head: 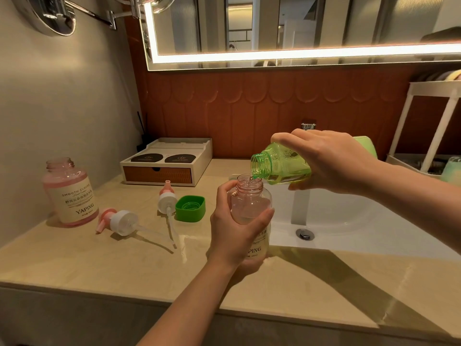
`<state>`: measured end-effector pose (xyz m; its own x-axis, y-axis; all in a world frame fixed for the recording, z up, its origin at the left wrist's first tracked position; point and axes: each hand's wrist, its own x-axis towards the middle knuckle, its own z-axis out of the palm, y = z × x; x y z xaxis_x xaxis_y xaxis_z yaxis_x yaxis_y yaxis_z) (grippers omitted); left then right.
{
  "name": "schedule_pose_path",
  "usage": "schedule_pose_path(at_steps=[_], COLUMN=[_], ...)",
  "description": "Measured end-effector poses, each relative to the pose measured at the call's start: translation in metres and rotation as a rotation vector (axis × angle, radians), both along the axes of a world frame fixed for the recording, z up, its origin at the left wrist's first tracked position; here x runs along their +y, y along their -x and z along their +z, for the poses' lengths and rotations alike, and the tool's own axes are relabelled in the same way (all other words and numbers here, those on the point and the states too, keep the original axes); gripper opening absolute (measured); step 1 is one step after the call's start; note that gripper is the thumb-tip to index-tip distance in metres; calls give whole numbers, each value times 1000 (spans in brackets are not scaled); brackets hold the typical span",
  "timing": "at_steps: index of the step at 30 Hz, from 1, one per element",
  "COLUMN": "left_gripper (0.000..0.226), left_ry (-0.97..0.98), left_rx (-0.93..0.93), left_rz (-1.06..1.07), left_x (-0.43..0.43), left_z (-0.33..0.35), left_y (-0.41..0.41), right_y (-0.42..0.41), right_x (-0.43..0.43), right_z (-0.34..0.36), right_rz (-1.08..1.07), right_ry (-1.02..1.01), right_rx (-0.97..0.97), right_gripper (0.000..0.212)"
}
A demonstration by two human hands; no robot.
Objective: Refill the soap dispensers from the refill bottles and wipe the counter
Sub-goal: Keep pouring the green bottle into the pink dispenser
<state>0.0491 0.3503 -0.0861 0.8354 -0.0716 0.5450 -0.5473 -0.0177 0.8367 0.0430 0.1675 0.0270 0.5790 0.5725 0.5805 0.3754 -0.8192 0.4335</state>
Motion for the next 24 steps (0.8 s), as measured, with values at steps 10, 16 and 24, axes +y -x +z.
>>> schedule_pose_path(at_steps=[10, 16, 24], left_gripper=[64, 71, 65], left_ry=[0, 3, -2], left_rx=[2, -4, 1], left_rz=[16, 13, 20], left_x=[0, 0, -1], left_z=[-1, -2, -4], left_y=[-1, -2, -4], right_y=[5, 8, 12], right_x=[3, 6, 10], right_z=[3, 4, 9], right_rz=[-42, -91, -165], right_ry=[6, 11, 38], right_rx=[37, 81, 143], right_gripper=[94, 94, 94])
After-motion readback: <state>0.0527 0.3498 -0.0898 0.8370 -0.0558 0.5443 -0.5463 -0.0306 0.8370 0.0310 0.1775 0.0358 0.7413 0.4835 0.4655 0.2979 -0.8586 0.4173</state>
